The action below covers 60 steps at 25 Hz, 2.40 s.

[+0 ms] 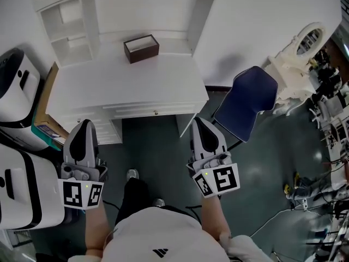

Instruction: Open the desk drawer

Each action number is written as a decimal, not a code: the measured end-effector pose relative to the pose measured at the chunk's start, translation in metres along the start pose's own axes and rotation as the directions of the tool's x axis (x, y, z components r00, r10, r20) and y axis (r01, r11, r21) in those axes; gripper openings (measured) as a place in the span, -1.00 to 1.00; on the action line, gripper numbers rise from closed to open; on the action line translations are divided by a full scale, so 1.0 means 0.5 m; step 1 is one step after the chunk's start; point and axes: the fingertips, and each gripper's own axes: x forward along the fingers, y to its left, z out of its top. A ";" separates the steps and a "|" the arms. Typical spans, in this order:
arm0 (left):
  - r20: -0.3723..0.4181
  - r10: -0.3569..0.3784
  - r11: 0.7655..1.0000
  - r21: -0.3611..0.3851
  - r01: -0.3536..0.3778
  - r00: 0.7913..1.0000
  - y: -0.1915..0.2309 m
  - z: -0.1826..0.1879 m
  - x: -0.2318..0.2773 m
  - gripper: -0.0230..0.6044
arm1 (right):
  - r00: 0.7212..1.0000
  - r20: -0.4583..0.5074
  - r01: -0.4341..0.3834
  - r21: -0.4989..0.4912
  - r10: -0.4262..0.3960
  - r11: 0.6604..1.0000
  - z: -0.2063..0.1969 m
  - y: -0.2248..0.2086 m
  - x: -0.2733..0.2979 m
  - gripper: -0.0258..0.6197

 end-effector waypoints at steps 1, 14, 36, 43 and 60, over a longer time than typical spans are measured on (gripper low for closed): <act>0.002 -0.009 1.000 0.000 0.009 1.000 0.012 -0.004 0.017 -0.91 | 1.000 -0.002 0.006 -0.002 -0.006 1.000 -0.002 -0.002 0.019 -0.96; 0.004 -0.126 0.992 -0.030 0.126 0.992 0.167 -0.074 0.210 -0.91 | 0.996 -0.014 0.090 -0.016 -0.090 0.996 -0.033 -0.012 0.248 -0.96; -0.062 -0.252 0.963 -0.115 0.244 0.966 0.198 -0.232 0.272 -0.91 | 0.900 -0.428 0.176 0.170 -0.088 0.970 -0.433 -0.005 0.303 -0.96; -0.054 -0.301 0.949 -0.113 0.294 0.952 0.192 -0.254 0.299 -0.91 | 0.842 -0.533 0.258 0.256 -0.087 0.931 -0.569 -0.026 0.307 -0.92; -0.114 -0.287 0.953 -0.130 0.273 0.951 0.262 -0.339 0.336 -0.91 | 0.690 -0.722 0.356 0.278 -0.051 0.892 -0.837 -0.058 0.331 -0.72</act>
